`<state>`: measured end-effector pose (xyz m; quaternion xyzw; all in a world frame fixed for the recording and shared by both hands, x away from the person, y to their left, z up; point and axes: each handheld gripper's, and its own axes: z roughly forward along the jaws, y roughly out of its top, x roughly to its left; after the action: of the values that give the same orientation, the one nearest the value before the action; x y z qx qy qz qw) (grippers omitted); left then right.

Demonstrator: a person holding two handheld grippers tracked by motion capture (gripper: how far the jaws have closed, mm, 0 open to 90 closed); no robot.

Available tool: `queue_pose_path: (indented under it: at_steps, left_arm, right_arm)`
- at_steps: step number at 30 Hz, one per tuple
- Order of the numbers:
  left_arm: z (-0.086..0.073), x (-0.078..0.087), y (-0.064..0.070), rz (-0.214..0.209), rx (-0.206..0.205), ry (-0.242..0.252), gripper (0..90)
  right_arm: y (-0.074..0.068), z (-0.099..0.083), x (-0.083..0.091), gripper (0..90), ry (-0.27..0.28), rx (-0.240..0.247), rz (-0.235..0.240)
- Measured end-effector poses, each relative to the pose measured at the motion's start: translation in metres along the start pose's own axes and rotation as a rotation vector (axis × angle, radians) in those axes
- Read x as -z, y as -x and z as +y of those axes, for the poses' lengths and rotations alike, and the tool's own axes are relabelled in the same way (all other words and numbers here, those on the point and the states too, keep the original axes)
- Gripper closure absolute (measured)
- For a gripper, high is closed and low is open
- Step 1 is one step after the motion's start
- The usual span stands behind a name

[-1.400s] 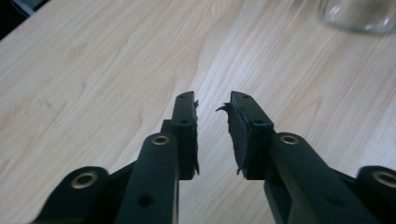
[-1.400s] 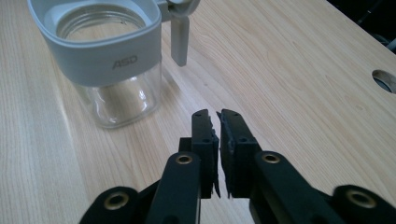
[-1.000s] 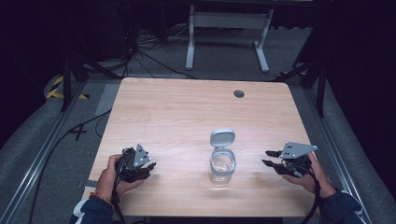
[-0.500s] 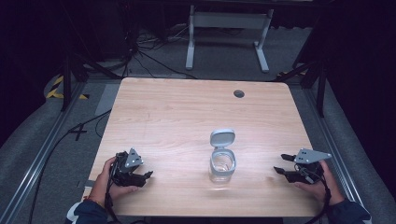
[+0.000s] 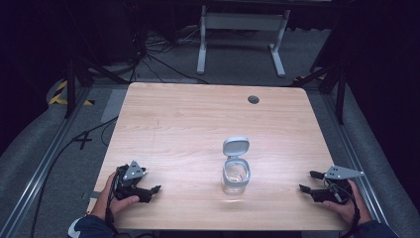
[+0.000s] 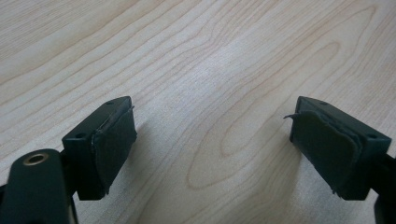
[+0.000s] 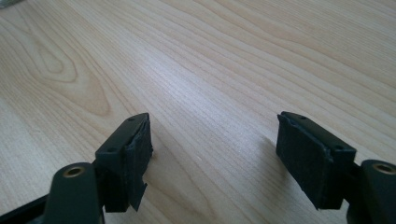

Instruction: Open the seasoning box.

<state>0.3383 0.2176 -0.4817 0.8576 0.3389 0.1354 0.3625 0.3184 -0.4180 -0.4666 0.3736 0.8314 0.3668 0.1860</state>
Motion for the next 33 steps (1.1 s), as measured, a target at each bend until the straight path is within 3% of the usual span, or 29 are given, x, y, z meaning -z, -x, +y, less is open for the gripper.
queue_pose_path:
  at_steps: [33]
  left_arm:
    - [0.0,-0.0001,0.0,0.0,0.001,0.0,14.2]
  right_arm:
    - [-0.0007,0.0003,-0.0005,25.4,-0.002,-0.003,-0.004]
